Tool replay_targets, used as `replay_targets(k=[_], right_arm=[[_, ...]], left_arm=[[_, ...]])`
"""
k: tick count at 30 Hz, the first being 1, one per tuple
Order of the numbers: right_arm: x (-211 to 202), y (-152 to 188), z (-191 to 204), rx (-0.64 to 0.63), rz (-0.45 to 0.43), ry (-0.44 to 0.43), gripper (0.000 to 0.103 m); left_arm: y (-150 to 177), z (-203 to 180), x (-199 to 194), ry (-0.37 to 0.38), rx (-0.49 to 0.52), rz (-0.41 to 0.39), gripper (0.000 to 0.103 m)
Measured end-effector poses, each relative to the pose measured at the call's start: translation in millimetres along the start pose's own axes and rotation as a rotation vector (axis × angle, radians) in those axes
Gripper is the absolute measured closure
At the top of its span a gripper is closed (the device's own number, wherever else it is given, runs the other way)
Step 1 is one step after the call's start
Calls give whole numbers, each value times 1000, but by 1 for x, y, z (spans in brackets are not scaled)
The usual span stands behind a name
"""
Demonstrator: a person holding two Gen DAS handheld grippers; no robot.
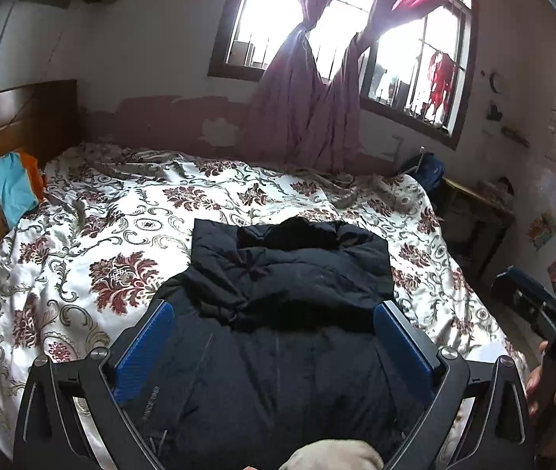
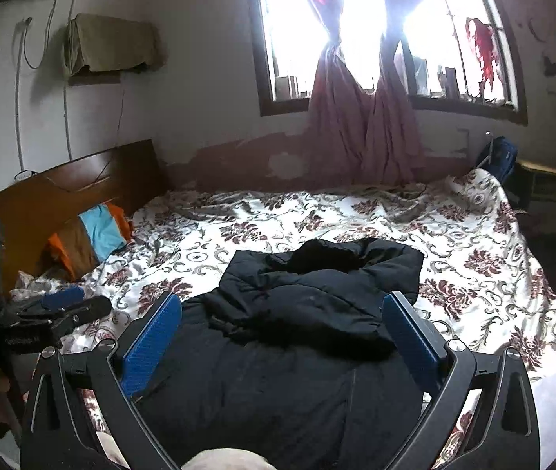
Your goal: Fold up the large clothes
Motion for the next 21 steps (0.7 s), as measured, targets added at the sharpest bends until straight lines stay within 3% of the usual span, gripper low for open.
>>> replay_targets(k=[6,17,21], right_arm=[[-33,5,23,41,8,78,3],[-89,28,47,107,-26,141,3],[-95,50,42,83,-28,147,2]], left_arm=[[18,24,1,90,-44,71,0],[43,58,-19,105,39,67,0],[48,62,-32,42,68,-5,0]])
Point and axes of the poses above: each gripper's, at about its wrist camera, not at the fingertips, and x roughly the way its jaws point, z to its left, y to its underside, the point moved 9 cm from there along x, roughly the way its jaws point, and after that the axes turned 3 degrees about -z, right-handed, at the moved point
